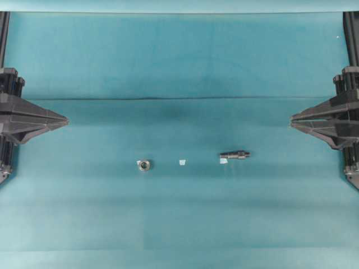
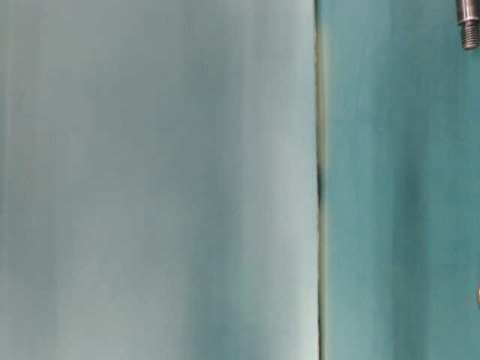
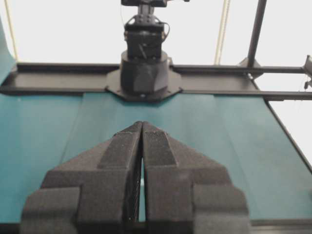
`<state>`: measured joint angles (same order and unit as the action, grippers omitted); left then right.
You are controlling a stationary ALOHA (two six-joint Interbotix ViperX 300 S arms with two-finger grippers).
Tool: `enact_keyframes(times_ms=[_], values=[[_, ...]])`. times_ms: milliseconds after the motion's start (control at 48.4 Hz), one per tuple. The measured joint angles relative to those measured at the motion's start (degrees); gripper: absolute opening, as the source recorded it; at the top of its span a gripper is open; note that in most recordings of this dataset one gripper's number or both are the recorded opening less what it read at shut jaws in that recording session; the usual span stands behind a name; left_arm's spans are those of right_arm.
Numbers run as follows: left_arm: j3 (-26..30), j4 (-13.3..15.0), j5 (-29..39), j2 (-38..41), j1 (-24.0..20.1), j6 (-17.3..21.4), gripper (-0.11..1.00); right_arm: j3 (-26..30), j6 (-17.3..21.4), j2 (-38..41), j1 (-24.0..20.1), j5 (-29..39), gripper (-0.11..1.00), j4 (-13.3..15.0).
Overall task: Insert the washer onto the shaft with both hands.
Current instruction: 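Move left gripper over the silver washer and right gripper over the shaft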
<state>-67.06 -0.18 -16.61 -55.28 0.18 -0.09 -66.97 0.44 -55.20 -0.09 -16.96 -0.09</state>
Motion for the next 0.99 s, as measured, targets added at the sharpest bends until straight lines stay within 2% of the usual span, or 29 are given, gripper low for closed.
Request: enact_keyframes(times_ms=[62, 165, 351, 516, 640, 826, 991], values=[[0.9, -0.2, 1.5, 1.1, 0.0, -0.8, 0.02, 0.0, 0.0, 0.0, 0.0, 0.4, -0.04, -0.4], [4.0, -0.4, 6.4, 5.6, 0.3, -2.5, 0.02, 0.2, 1.1, 0.1, 0.0, 4.5, -0.1, -3.1], [10.5, -0.5, 13.8, 14.3, 0.5, -2.6, 0.02, 3.0, 4.2, 1.0, 0.2, 18.7, -0.1, -4.0], [15.7, -0.5, 21.4, 22.5, 0.8, -2.5, 0.02, 5.0, 5.1, 3.8, 0.4, 29.2, -0.1, -4.1], [20.0, -0.6, 28.7, 28.3, 1.4, -2.5, 0.02, 6.6, 5.1, 8.3, 0.6, 35.6, -0.1, -4.1], [26.0, -0.8, 39.6, 35.9, 2.3, -2.1, 0.02, 9.2, 5.2, 16.2, 0.7, 41.0, -0.1, -4.1], [29.7, -1.1, 46.1, 41.0, 2.3, 0.5, 0.02, 13.5, 5.1, 25.7, 0.9, 46.4, -0.1, -2.9]])
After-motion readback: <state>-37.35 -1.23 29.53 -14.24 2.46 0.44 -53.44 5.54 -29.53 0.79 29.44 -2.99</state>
